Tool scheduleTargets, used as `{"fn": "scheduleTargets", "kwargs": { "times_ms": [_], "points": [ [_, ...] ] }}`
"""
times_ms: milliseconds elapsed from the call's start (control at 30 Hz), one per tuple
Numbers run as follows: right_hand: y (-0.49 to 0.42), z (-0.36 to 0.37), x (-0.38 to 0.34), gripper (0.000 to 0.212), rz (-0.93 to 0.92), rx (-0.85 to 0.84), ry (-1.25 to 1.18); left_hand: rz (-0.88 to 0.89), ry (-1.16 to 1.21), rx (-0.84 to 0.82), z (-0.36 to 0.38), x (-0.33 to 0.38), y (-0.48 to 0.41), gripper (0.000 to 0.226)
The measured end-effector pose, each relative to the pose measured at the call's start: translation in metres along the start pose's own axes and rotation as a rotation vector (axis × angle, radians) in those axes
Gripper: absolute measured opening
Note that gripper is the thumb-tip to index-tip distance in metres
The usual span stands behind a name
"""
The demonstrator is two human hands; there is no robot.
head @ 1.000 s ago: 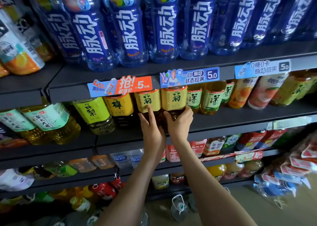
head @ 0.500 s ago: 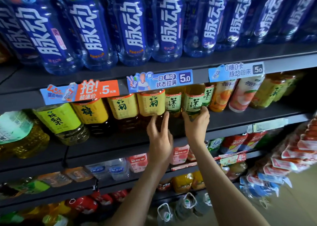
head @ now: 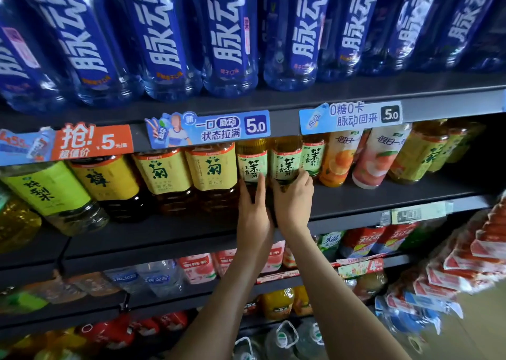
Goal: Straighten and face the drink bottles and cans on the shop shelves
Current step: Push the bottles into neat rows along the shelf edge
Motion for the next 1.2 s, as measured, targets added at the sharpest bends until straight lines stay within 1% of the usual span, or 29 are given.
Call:
{"fn": "scheduleTargets", "kwargs": {
  "times_ms": [33, 100, 167, 200, 233, 267, 300, 400, 467, 533, 600, 667, 733, 867, 967, 1033, 1200],
  "points": [
    [-0.001, 0.000, 0.001, 0.051, 0.000, -0.010, -0.001, 0.014, -0.007, -0.014, -0.003, 0.004, -0.002, 0.057],
    [-0.004, 0.000, 0.001, 0.051, -0.001, -0.034, -0.008, -0.059, 0.066, -0.023, -0.006, 0.008, -0.004, 0.068],
    [-0.009, -0.001, 0.001, 0.053, -0.001, -0.071, -0.024, -0.035, 0.029, -0.025, 0.001, 0.010, -0.009, 0.067],
    [-0.010, -0.002, 0.002, 0.053, -0.005, -0.099, -0.038, -0.037, 0.017, -0.070, 0.005, 0.011, -0.009, 0.064],
    [-0.011, -0.005, 0.003, 0.053, -0.012, -0.132, -0.055, -0.071, 0.000, -0.112, 0.007, 0.012, -0.009, 0.066],
    [-0.011, -0.010, 0.005, 0.052, -0.022, -0.165, -0.068, -0.097, -0.065, -0.097, 0.008, 0.014, -0.009, 0.071],
    [-0.010, -0.016, 0.008, 0.048, -0.032, -0.192, -0.076, -0.115, -0.053, -0.043, 0.009, 0.017, -0.008, 0.073],
    [-0.005, -0.038, 0.022, 0.037, -0.078, -0.229, -0.078, -0.128, -0.039, 0.042, 0.004, 0.043, -0.005, 0.069],
    [-0.006, -0.054, 0.032, 0.036, -0.119, -0.223, -0.073, -0.142, -0.012, 0.046, 0.004, 0.064, -0.003, 0.063],
    [-0.012, -0.072, 0.042, 0.033, -0.103, -0.181, -0.088, -0.227, 0.079, 0.006, 0.005, 0.087, -0.002, 0.058],
    [-0.022, -0.089, 0.050, 0.032, -0.043, -0.119, -0.106, -0.272, 0.145, 0.007, 0.006, 0.102, -0.004, 0.054],
    [-0.035, -0.105, 0.057, 0.032, 0.014, -0.040, -0.140, -0.264, 0.181, 0.036, 0.009, 0.110, -0.010, 0.046],
    [-0.049, -0.120, 0.066, 0.038, 0.077, 0.015, -0.145, -0.275, 0.194, 0.043, 0.016, 0.116, -0.016, 0.041],
    [-0.084, -0.138, 0.081, 0.058, 0.101, -0.019, -0.148, -0.281, 0.202, 0.045, 0.038, 0.130, -0.031, 0.039],
    [-0.109, -0.134, 0.086, 0.067, 0.084, -0.044, -0.138, -0.262, 0.195, 0.092, 0.056, 0.135, -0.047, 0.041],
    [-0.120, -0.129, 0.090, 0.067, 0.072, -0.048, -0.147, -0.282, 0.205, 0.114, 0.065, 0.139, -0.057, 0.045],
    [-0.135, -0.121, 0.100, 0.059, -0.003, -0.068, -0.139, -0.311, 0.189, 0.221, 0.090, 0.143, -0.075, 0.051]
  ]
}}
Point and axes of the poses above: each hand's wrist, its own y-axis away from the middle knuckle, its own z-axis out of the palm, x = y × z, the point moved 1 cm from there along -y, towards the middle knuckle, and after that the axes turned 10 degrees about z, right-handed, at the moved point
